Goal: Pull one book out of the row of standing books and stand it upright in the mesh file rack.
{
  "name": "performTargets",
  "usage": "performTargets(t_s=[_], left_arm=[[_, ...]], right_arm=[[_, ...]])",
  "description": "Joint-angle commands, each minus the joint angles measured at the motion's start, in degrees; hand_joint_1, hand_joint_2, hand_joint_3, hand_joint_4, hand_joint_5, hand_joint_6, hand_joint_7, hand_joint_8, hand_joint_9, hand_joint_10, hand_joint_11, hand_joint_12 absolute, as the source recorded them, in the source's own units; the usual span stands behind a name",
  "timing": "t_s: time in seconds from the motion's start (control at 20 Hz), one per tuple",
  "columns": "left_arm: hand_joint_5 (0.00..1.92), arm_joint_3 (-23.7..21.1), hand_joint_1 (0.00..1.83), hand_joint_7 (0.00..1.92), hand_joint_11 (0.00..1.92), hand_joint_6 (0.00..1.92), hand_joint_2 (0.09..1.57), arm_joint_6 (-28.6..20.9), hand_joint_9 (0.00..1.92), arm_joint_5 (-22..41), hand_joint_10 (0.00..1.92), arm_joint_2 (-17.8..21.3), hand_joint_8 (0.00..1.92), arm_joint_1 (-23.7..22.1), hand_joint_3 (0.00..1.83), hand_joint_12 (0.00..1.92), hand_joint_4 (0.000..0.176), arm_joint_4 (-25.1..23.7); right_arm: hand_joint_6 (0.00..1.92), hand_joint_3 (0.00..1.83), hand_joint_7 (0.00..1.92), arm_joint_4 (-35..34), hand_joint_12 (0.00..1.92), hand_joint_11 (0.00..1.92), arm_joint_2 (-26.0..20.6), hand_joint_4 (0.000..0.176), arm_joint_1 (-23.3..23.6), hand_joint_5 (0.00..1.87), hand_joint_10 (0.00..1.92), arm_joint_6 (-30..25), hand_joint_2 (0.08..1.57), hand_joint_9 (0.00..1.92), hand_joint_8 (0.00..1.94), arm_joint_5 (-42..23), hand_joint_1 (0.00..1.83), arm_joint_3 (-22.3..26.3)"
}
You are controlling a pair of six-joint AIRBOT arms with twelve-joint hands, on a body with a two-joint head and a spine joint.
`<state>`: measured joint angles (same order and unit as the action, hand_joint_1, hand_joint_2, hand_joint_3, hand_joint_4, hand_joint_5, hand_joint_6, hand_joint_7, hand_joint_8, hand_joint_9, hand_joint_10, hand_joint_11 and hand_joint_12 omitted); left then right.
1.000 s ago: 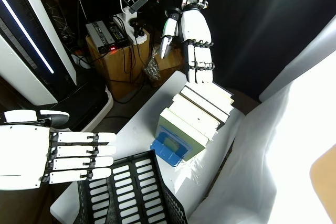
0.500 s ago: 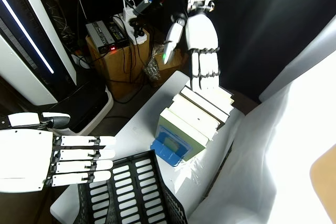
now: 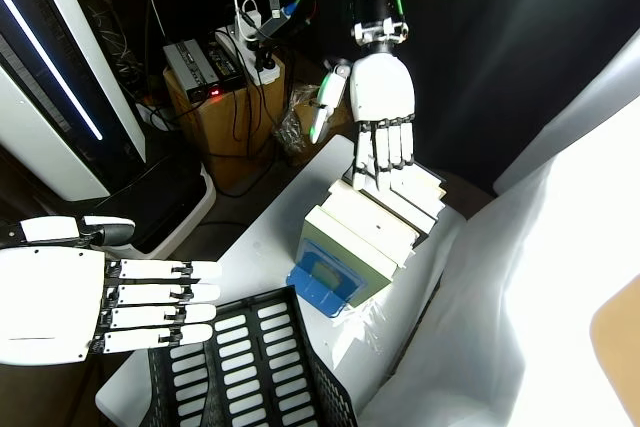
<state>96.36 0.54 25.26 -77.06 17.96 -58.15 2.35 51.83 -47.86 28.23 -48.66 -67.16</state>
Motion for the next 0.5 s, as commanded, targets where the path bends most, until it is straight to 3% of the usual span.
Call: performTargets(t_s=[0.0, 0.1, 0.15, 0.2, 0.4, 0.45], left_arm=[[0.37, 0.5, 0.00, 0.00, 0.00, 0.02, 1.21, -0.1, 0.00, 2.7, 0.00, 0.4, 0.00, -0.6, 0.00, 0.00, 0.098, 1.4], [0.37, 0.6, 0.00, 0.00, 0.00, 0.02, 1.21, -0.1, 0.00, 2.6, 0.00, 0.2, 0.00, -0.7, 0.00, 0.00, 0.098, 0.9], [0.37, 0.5, 0.00, 0.00, 0.00, 0.02, 1.21, -0.1, 0.00, 2.6, 0.00, 0.1, 0.00, -0.8, 0.00, 0.00, 0.085, 0.6], [0.37, 0.5, 0.00, 0.00, 0.00, 0.02, 1.20, -0.1, 0.00, 2.6, 0.00, 0.0, 0.00, -0.9, 0.00, 0.00, 0.083, 0.0], [0.36, 0.1, 0.00, 0.00, 0.00, 0.01, 1.20, -0.1, 0.00, 1.3, 0.00, -0.6, 0.00, -1.8, 0.00, 0.00, 0.094, -7.0], [0.43, -0.2, 0.00, 0.00, 0.00, 0.04, 1.21, -0.1, 0.00, 1.1, 0.00, -0.6, 0.00, -2.0, 0.00, 0.00, 0.098, -9.3]], right_arm=[[0.00, 0.00, 0.00, -1.5, 0.00, 0.00, -0.4, 0.008, 0.5, 0.00, 0.00, -0.3, 1.20, 0.00, 0.00, -6.2, 0.43, -0.3], [0.00, 0.00, 0.00, -1.7, 0.00, 0.00, -0.4, 0.010, 0.2, 0.00, 0.00, -0.3, 1.20, 0.00, 0.00, -6.2, 0.43, -0.3], [0.00, 0.00, 0.00, -1.8, 0.00, 0.00, -0.4, 0.000, 0.1, 0.00, 0.00, -0.3, 1.20, 0.00, 0.00, -6.2, 0.43, -0.3], [0.00, 0.00, 0.00, -1.9, 0.00, 0.00, -0.4, 0.000, 0.0, 0.00, 0.00, -0.3, 1.20, 0.00, 0.00, -6.2, 0.42, -0.3], [0.00, 0.00, 0.00, -2.2, 0.00, 0.00, -0.3, 0.000, 0.0, 0.00, 0.00, -0.3, 1.21, 0.00, 0.00, -6.2, 0.46, -0.3], [0.00, 0.00, 0.00, -2.2, 0.00, 0.00, -0.3, 0.000, 0.0, 0.00, 0.00, -0.3, 1.20, 0.00, 0.00, -6.2, 0.44, -0.3]])
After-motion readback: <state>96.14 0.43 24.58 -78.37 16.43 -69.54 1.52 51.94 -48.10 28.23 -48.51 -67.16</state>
